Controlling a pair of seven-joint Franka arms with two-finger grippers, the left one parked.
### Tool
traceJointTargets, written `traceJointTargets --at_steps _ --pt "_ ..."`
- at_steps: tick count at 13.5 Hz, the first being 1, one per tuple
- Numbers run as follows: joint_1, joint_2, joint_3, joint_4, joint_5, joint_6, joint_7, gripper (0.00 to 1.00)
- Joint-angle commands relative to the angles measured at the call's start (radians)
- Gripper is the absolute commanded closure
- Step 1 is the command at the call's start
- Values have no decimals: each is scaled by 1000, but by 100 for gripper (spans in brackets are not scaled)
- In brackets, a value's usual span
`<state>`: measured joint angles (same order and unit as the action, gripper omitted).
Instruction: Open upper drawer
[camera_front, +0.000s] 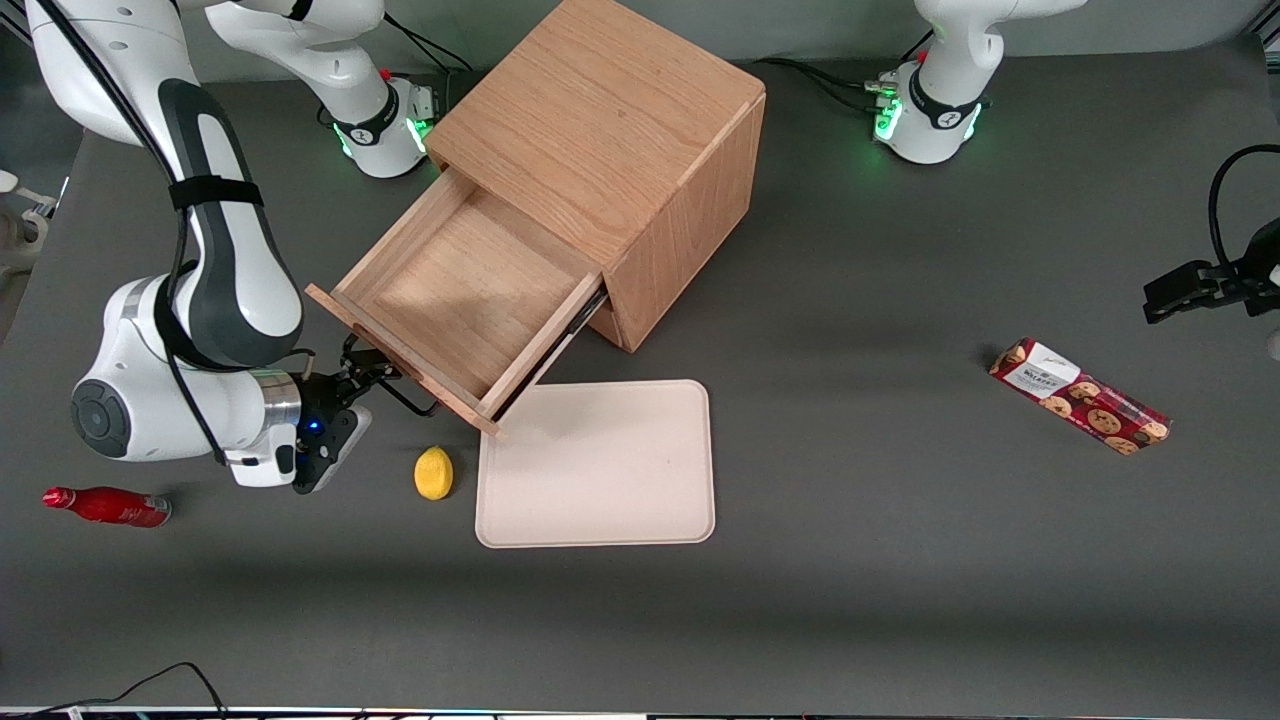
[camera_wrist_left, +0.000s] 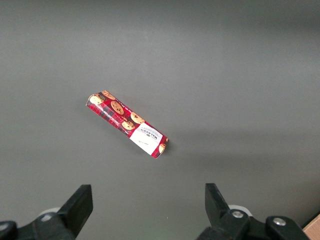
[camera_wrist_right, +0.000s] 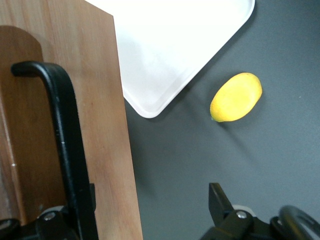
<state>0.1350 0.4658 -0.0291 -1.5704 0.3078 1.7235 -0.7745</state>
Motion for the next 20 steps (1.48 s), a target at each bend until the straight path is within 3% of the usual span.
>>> traceJointTargets --at_steps 1,6,14,17,20 --pt "-21 31 3 50 -13 -12 -26 0" --pt "-40 45 5 73 -19 -16 -36 0" --pt "-23 1 5 245 -62 -244 55 0" --pt "-25 -108 6 225 -64 -268 278 0" --pt "-20 -255 26 124 -133 -268 603 0"
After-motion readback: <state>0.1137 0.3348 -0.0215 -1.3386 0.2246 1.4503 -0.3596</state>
